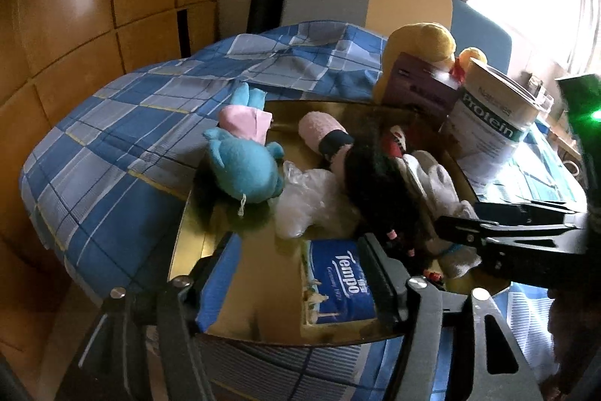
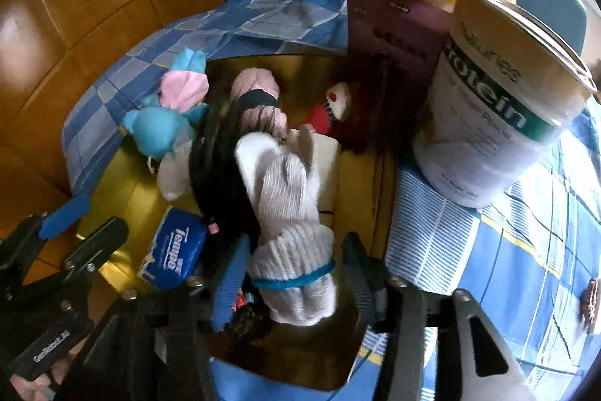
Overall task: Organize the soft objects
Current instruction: 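Lower the white sock onto the gold tray and open the right tool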
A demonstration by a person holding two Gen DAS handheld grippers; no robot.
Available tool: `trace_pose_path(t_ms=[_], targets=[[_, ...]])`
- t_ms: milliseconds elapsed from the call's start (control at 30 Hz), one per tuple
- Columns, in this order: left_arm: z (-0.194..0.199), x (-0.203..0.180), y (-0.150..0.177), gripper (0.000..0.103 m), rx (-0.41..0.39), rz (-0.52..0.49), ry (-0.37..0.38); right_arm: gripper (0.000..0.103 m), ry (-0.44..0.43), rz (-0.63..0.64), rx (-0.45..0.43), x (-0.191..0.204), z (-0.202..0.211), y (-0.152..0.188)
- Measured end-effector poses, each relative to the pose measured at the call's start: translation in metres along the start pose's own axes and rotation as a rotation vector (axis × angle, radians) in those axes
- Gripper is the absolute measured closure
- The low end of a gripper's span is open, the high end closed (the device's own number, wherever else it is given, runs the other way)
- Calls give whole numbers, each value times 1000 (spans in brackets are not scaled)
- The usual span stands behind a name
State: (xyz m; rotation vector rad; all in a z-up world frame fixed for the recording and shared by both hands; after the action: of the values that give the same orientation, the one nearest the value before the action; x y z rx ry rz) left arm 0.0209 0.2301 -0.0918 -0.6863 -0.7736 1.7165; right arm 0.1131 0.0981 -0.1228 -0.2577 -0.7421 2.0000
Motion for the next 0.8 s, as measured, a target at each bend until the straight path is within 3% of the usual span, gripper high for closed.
trace_pose_path(t_ms=[367,567,800], targets=[[9,-14,-6,36,-19,-17,31,40,-35,-73,-120,-30,51,-1],[15,-29,-9,35,-31,-52,52,40,26,-94,-137,-65,66,7],[21,-46,-8,33,-33,-91,74,40,136,-191,-155,-139,86,17]])
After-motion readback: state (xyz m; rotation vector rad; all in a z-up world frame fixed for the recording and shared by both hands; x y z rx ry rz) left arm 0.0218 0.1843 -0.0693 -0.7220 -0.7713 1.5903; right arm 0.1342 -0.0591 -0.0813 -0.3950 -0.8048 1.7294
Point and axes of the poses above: each gripper's, at about its wrist camera, not at the fingertips, and z roughly against the way its jaws point, x to its left, y to its underside, the point moved 10 cm from there along -z, roughly the way its jaws point, and after that the axes turned 7 degrees about -x, right-handed, at the moved point
